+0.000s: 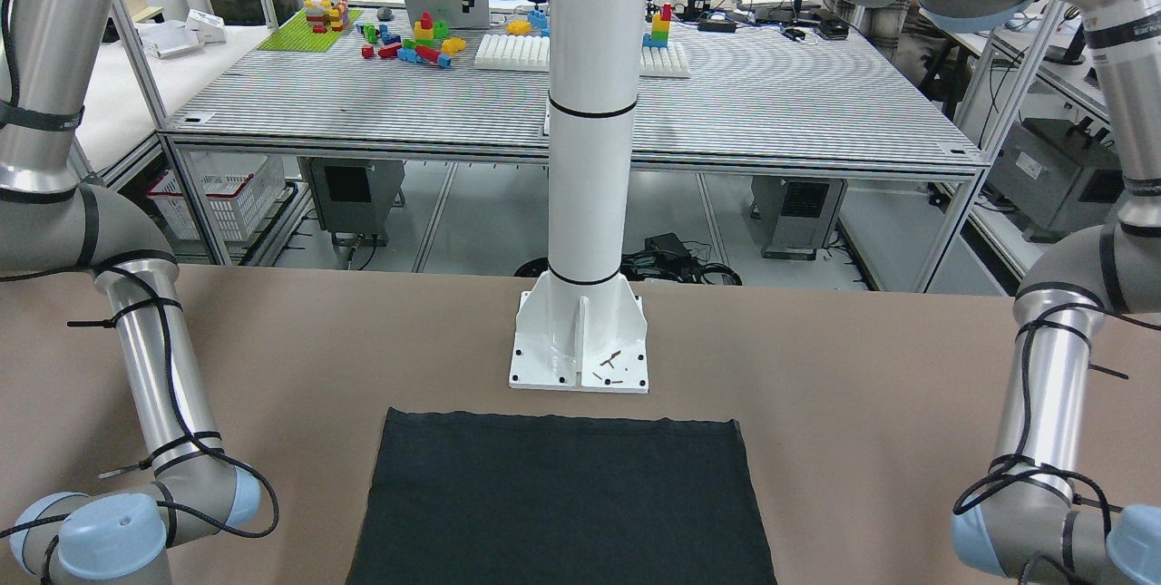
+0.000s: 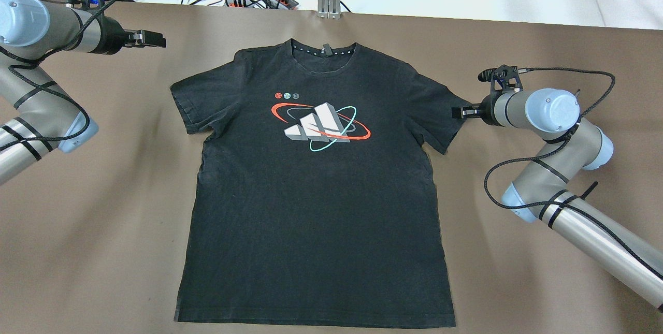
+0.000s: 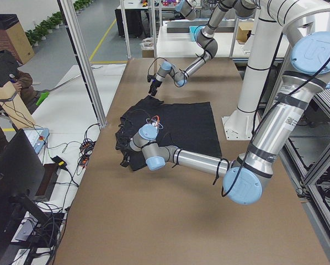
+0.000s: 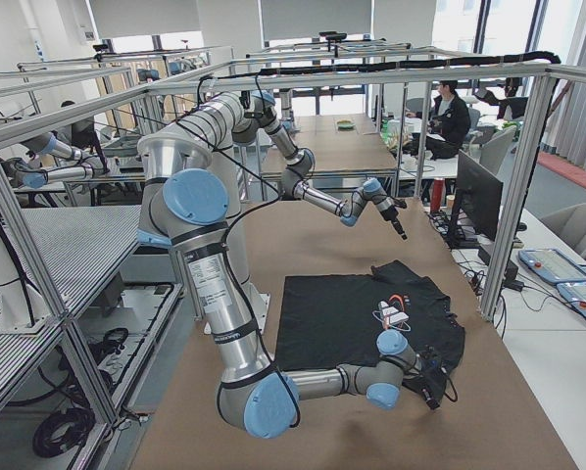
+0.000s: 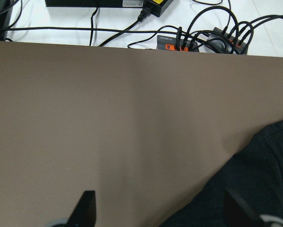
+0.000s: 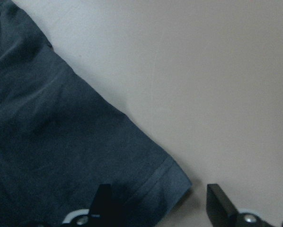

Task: Fold clothes
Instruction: 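Move both grippers in toward the shirt's shoulders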

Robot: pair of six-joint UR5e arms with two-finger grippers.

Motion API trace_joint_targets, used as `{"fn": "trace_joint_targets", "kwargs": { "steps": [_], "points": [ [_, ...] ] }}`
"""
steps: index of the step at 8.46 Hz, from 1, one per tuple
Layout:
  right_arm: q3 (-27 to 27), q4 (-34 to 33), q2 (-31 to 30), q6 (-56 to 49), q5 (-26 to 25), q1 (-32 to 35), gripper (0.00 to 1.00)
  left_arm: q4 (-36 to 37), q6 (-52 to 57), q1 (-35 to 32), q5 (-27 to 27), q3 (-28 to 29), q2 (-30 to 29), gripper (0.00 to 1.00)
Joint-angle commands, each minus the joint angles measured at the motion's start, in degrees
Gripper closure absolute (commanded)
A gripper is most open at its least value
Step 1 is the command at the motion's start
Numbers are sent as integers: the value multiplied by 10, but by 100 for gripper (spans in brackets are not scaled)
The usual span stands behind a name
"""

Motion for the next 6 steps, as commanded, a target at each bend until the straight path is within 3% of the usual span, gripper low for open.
{"fn": "trace_joint_targets", "kwargs": {
  "steps": [1, 4, 6],
  "points": [
    [-1, -1, 2, 0, 1, -1, 100, -1, -4, 0, 0, -2, 0, 5],
    [18, -5, 25, 11, 24, 6, 100, -1, -7, -1, 0, -5, 0, 6],
    [92, -77, 29, 11, 82, 36, 100, -1, -7, -1, 0, -5, 0, 6]
  ]
}}
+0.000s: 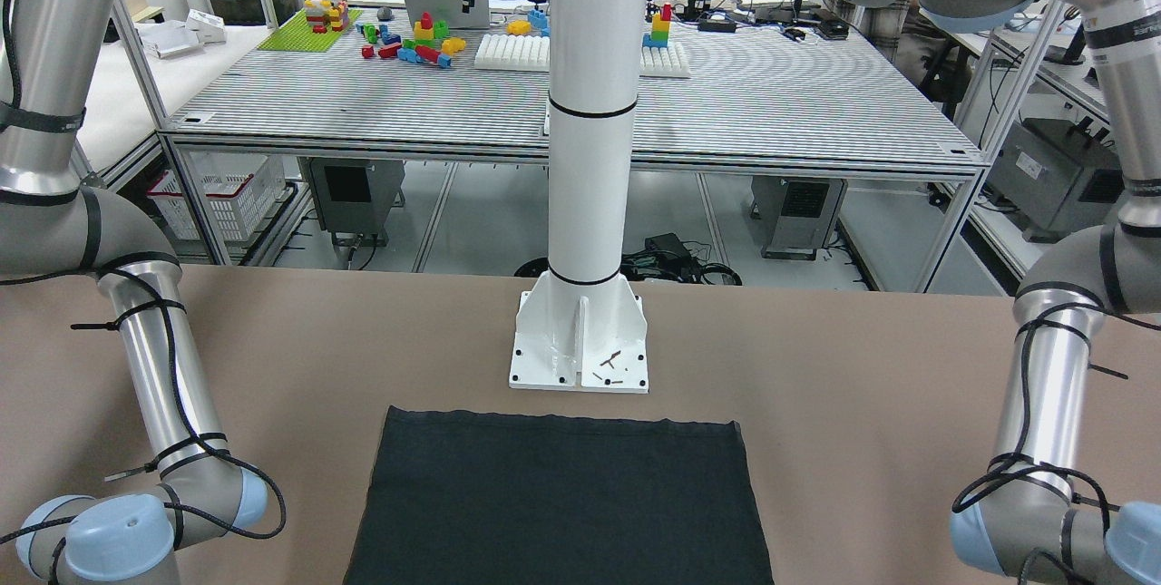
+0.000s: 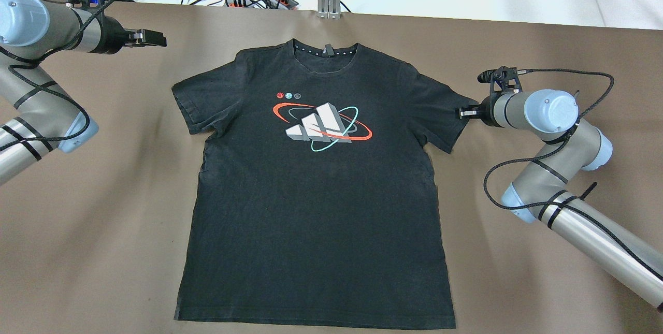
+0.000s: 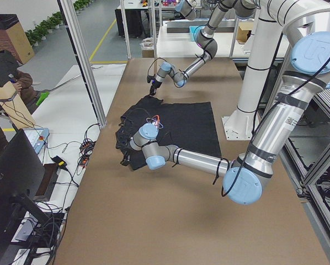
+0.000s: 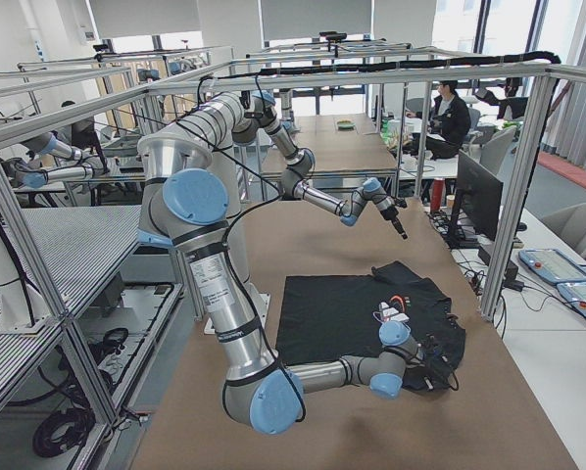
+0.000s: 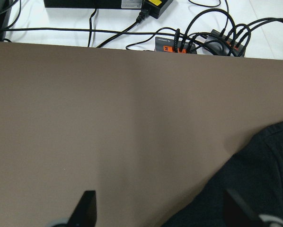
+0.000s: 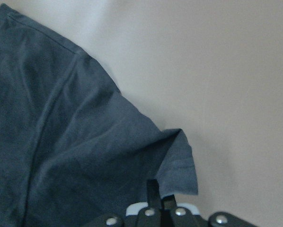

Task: Fold clothes
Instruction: 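Move both grippers in toward the shirt's shoulders, then grasp the sleeve nearest the right gripper and fold it inward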

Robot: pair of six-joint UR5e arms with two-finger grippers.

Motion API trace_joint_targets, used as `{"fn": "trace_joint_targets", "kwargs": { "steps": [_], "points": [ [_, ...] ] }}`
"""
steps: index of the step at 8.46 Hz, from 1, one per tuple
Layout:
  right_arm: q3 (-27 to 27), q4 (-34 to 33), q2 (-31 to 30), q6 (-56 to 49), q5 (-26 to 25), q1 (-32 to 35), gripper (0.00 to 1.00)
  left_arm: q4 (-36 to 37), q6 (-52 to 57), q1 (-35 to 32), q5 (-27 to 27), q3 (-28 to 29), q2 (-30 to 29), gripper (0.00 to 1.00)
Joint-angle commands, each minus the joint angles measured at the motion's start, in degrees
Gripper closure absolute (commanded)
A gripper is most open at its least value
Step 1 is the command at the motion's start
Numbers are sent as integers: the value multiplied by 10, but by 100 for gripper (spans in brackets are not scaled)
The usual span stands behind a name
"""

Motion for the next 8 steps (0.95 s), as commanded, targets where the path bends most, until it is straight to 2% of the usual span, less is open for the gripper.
{"fn": "trace_joint_targets", "kwargs": {
  "steps": [1, 3, 5, 7, 8],
  "points": [
    [97, -83, 16, 1, 60, 28, 100, 0, 0, 0, 0, 0, 0, 6],
    [102, -114, 61, 34, 55, 23, 100, 1, 4, 0, 0, 4, 0, 6],
    [97, -125, 81, 53, 44, 3, 100, 1, 5, 0, 0, 6, 3, 6],
    [89, -130, 96, 53, -69, -44, 100, 1, 5, 1, 2, 11, 2, 6],
    [85, -134, 100, 53, -90, -57, 100, 1, 5, 1, 10, 17, 0, 6]
  ]
}}
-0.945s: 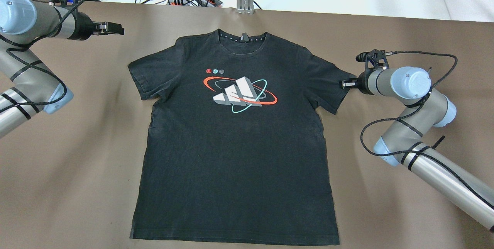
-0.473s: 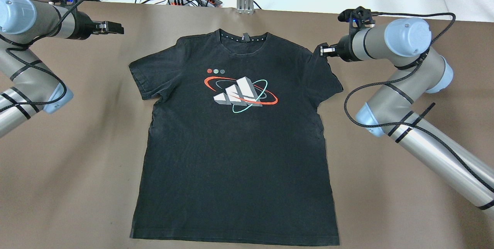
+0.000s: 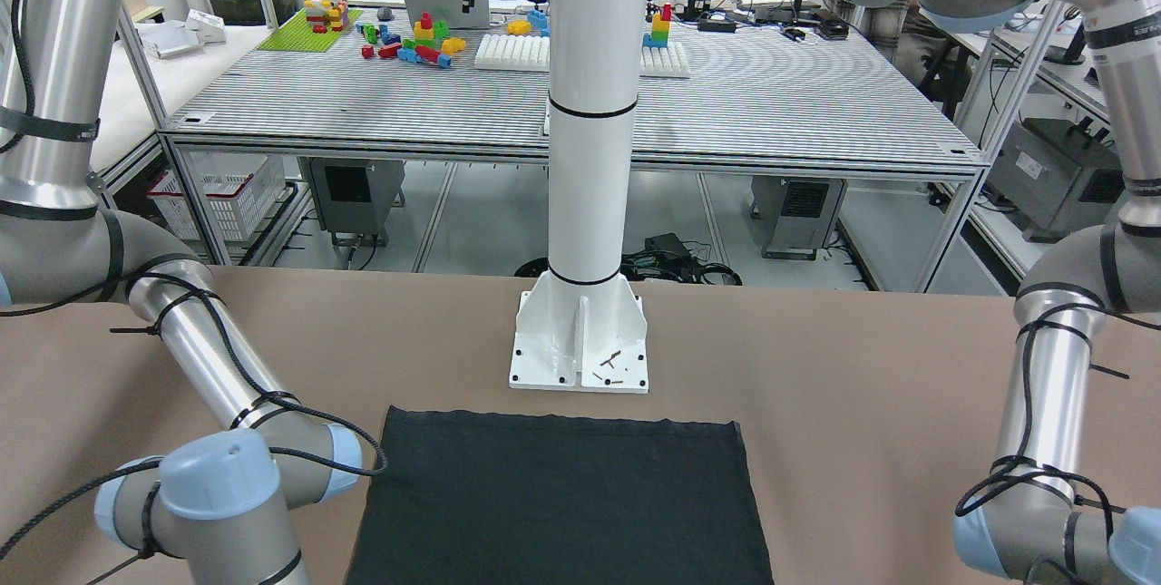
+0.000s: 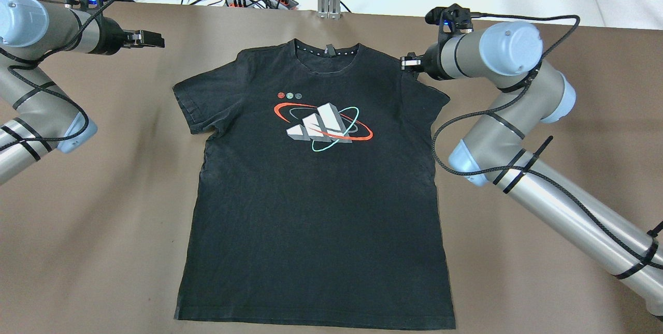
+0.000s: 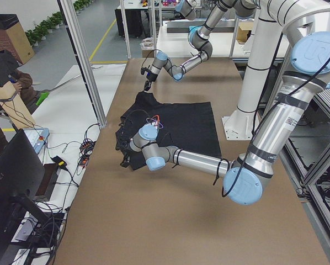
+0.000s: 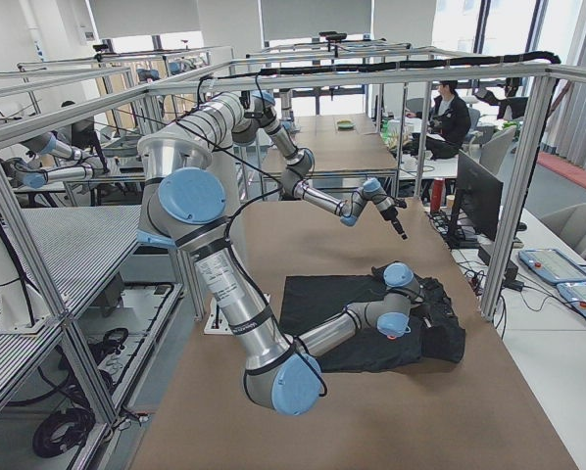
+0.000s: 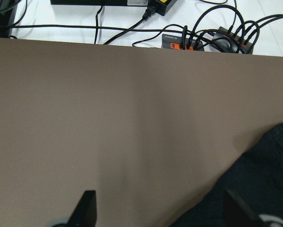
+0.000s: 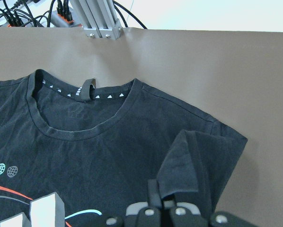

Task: Fold clothes
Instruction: 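Grasp the sleeve nearest the right gripper and fold it inward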

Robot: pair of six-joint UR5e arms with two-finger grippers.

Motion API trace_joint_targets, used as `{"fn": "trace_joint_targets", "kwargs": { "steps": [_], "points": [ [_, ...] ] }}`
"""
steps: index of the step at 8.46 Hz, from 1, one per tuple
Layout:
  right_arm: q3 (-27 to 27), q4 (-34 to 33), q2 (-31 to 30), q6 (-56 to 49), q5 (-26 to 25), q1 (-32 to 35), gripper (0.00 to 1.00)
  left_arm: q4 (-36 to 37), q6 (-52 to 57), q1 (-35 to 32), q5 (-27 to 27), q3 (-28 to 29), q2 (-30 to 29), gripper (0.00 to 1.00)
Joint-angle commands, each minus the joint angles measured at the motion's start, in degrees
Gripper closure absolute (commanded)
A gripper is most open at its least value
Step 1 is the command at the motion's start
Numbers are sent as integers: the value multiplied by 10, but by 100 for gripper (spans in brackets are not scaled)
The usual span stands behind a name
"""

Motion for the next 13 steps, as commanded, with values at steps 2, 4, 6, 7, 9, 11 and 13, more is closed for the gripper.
{"fn": "trace_joint_targets", "kwargs": {
  "steps": [2, 4, 6, 7, 9, 11, 13],
  "points": [
    [-35, -7, 29, 1, -122, -64, 98, 0, 0, 5, 23, 14, -8, 6],
    [-76, -6, 61, 2, -191, -106, 89, 0, 0, 6, 23, 20, -12, 6],
    [-77, -6, 58, 0, -196, -109, 6, -1, -1, 15, 47, 28, -18, 6],
    [-77, -6, 59, 0, -196, -109, 6, 0, -1, 18, 52, 29, -19, 6],
    [-78, -7, 55, 0, -197, -108, 6, -1, -1, 21, 52, 29, -19, 6],
    [-75, -7, 58, -4, -196, -103, 6, -1, -5, 22, 52, 28, -19, 6],
    [-73, -4, 55, -1, -162, -76, 6, -1, -6, 23, 52, 28, -19, 6]
  ]
}}
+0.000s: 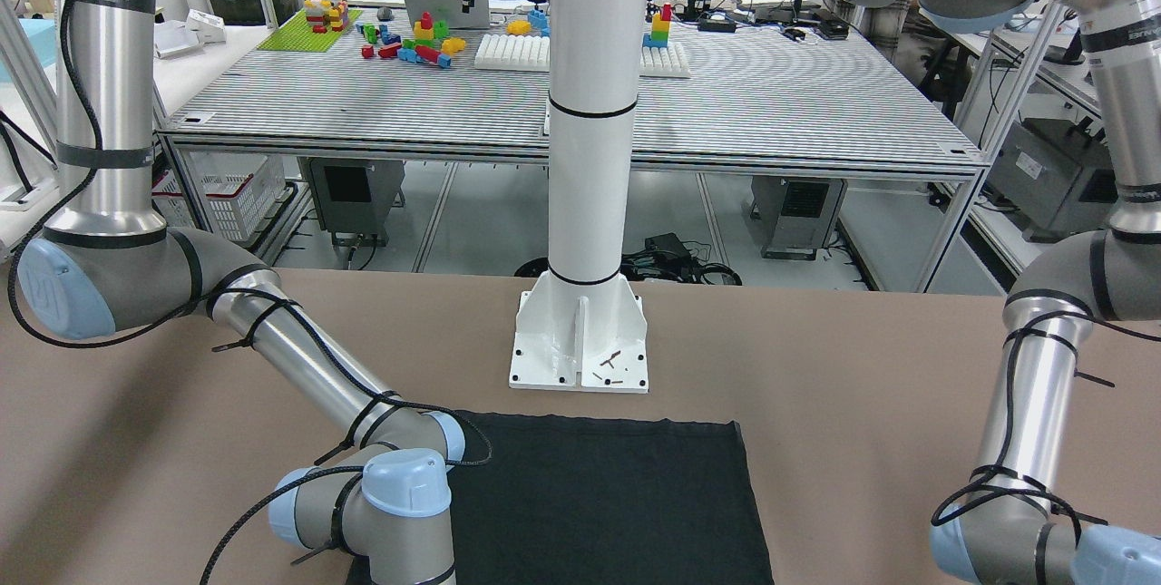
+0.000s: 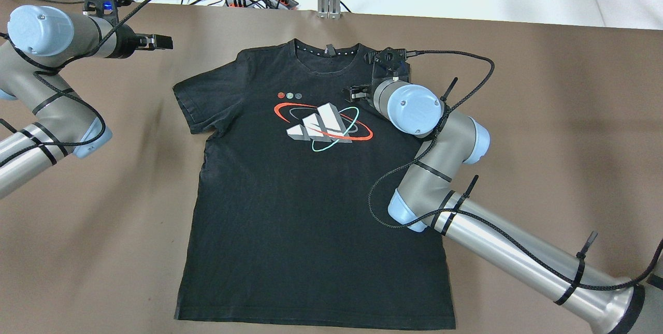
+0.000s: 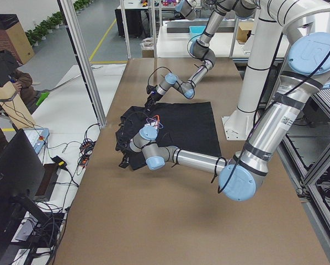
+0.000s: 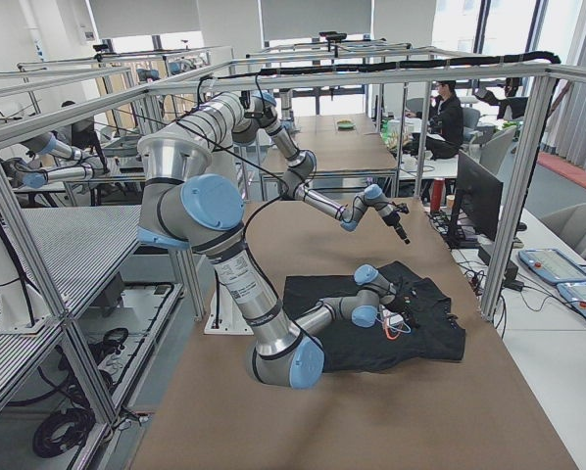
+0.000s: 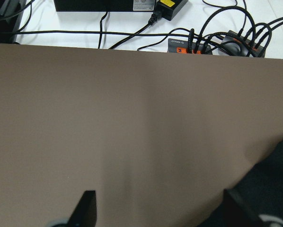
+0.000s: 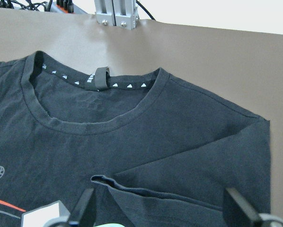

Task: Fold clothes
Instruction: 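Grasp the sleeve nearest the right gripper and fold it inward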

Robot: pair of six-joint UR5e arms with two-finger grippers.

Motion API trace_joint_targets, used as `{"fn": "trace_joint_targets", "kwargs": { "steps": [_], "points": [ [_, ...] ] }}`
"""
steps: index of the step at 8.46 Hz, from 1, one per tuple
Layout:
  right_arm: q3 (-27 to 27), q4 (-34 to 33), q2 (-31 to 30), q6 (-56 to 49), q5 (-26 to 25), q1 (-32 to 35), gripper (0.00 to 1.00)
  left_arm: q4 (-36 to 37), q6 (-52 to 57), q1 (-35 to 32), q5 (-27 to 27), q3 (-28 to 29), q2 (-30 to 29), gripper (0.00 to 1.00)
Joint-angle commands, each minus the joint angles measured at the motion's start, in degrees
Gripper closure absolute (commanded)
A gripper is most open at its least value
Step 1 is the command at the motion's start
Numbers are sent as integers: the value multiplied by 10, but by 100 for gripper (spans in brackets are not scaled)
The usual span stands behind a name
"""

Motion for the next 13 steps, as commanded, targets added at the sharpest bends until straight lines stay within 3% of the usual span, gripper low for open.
{"fn": "trace_joint_targets", "kwargs": {
  "steps": [1, 3, 6, 8, 10, 11, 12, 13],
  "points": [
    [1, 6, -14, 4, 77, 47, 6, 0, -1, 1, 0, 0, 0, 6],
    [-2, 14, -31, 6, 127, 74, 6, -1, -2, 1, 0, -3, 0, 6],
    [-7, 14, -50, 54, 127, 68, 6, 0, -1, 1, 0, 1, -4, 6],
    [-58, 67, -51, 82, 126, 61, 6, -1, -1, 6, 4, 0, -4, 6],
    [-71, 79, -47, 82, 122, 57, 10, -2, -2, 9, 10, -5, -3, 6],
    [-70, 79, -46, 83, 121, 56, 29, -2, -1, 11, 10, -4, -3, 6],
    [-65, 79, -46, 84, 121, 54, 76, -2, -1, 11, 10, -4, -3, 6],
    [-61, 79, -45, 84, 121, 53, 100, -3, -1, 11, 11, -4, -3, 6]
  ]
}}
